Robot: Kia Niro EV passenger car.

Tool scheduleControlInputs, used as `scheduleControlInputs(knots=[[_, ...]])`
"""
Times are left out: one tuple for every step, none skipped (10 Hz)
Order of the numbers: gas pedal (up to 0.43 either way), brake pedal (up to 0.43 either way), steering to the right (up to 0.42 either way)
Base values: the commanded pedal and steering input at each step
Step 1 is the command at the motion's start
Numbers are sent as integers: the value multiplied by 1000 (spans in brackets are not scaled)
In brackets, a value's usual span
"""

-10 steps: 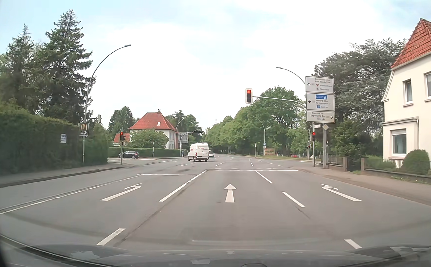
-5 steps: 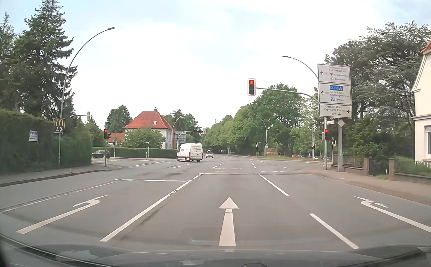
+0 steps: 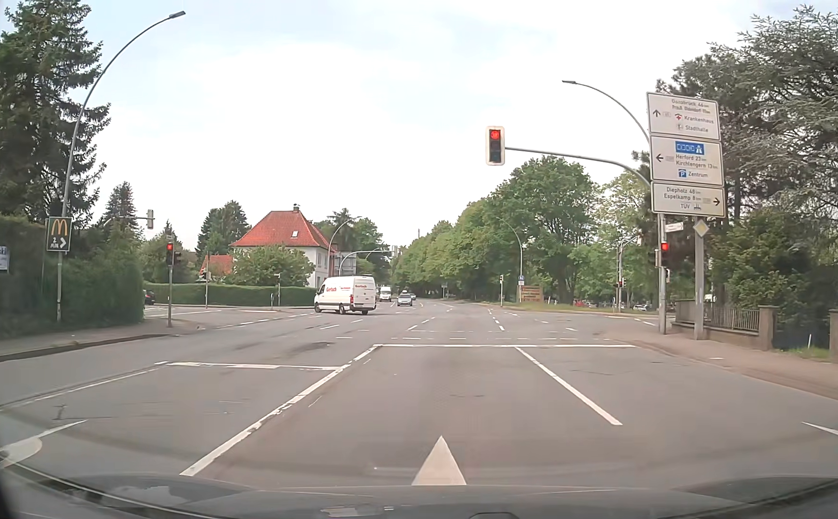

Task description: Follow the waypoints while adhering to traffic rules and regulations

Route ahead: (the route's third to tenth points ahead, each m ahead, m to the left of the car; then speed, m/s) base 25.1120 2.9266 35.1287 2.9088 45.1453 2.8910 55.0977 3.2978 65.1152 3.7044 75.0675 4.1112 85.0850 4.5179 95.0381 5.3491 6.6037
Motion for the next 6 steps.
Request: scheduleControlInputs(knots=[[0, 0, 2], [0, 0, 2], [0, 0, 2], [0, 0, 2], [0, 0, 2], [0, 0, 2]])
